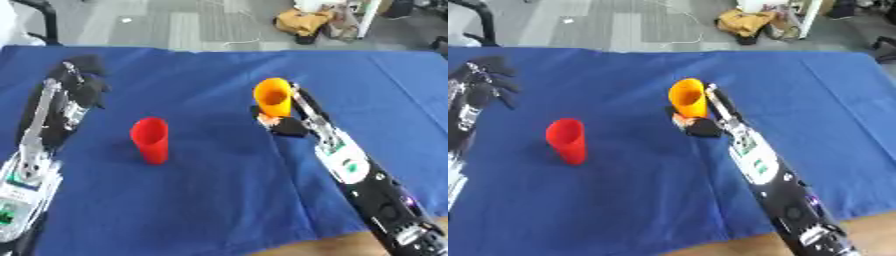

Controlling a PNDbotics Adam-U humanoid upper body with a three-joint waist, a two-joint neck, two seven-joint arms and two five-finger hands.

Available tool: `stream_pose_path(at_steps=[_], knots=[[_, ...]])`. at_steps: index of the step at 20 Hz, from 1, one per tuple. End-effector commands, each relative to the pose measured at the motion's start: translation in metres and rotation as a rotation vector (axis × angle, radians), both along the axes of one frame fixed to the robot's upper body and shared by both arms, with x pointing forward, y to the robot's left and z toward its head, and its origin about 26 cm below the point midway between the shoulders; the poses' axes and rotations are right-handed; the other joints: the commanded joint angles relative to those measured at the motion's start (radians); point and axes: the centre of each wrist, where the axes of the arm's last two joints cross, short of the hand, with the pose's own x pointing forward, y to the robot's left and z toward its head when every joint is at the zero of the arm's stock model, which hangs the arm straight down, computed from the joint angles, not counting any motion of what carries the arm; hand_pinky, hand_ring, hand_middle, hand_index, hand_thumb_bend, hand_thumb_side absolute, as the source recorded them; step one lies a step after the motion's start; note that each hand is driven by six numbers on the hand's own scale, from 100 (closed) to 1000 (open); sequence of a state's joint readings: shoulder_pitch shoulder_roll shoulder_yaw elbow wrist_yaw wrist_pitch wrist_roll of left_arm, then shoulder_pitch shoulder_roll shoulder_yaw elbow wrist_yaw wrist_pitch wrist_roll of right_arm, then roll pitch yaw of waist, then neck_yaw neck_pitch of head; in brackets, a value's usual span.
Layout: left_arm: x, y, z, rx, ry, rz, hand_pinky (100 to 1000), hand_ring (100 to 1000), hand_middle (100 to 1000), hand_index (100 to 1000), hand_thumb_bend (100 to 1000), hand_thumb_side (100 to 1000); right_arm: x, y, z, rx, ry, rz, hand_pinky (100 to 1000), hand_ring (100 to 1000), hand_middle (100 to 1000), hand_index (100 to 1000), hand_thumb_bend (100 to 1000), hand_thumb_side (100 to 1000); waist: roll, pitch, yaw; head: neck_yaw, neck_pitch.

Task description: Pour the contents of one cup into another cup.

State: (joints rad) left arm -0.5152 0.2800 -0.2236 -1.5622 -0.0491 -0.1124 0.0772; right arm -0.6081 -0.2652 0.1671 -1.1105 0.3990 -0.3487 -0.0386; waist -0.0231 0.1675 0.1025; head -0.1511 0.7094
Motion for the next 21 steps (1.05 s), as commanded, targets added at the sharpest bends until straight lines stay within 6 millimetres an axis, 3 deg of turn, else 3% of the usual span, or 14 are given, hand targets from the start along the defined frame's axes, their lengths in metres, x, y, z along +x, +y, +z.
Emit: stream_pose_path(at_steps=[1,3,7,13,21], knots=[[-0.002,-0.002,0.008,-0.003,-0.022,-0.016,403,556,597,797,854,816,0.004,-0.002,0.008,-0.065,-0.058,-0.010,622,678,558,677,593,579,0.002,-0.013,0.000,-0.002,-0.010],[-0.002,-0.001,0.006,-0.003,-0.019,-0.014,403,556,596,797,854,817,0.004,-0.005,0.006,-0.099,-0.069,-0.017,731,767,673,785,649,682,0.001,-0.014,-0.001,-0.001,-0.011],[-0.003,0.001,0.005,-0.005,-0.017,-0.008,403,556,596,798,853,815,0.003,-0.013,0.003,-0.127,-0.093,-0.047,815,830,774,867,711,725,0.001,-0.016,-0.005,0.001,-0.012],[-0.004,0.003,0.002,-0.007,-0.013,0.000,404,557,596,798,854,814,0.001,-0.022,0.003,-0.127,-0.121,-0.080,833,836,799,895,792,726,0.000,-0.017,-0.011,0.005,-0.011],[-0.006,0.006,0.002,-0.015,-0.015,0.010,406,557,595,798,855,812,-0.004,-0.040,0.019,-0.036,-0.169,-0.159,789,793,760,880,785,720,-0.001,-0.017,-0.018,0.013,-0.009]])
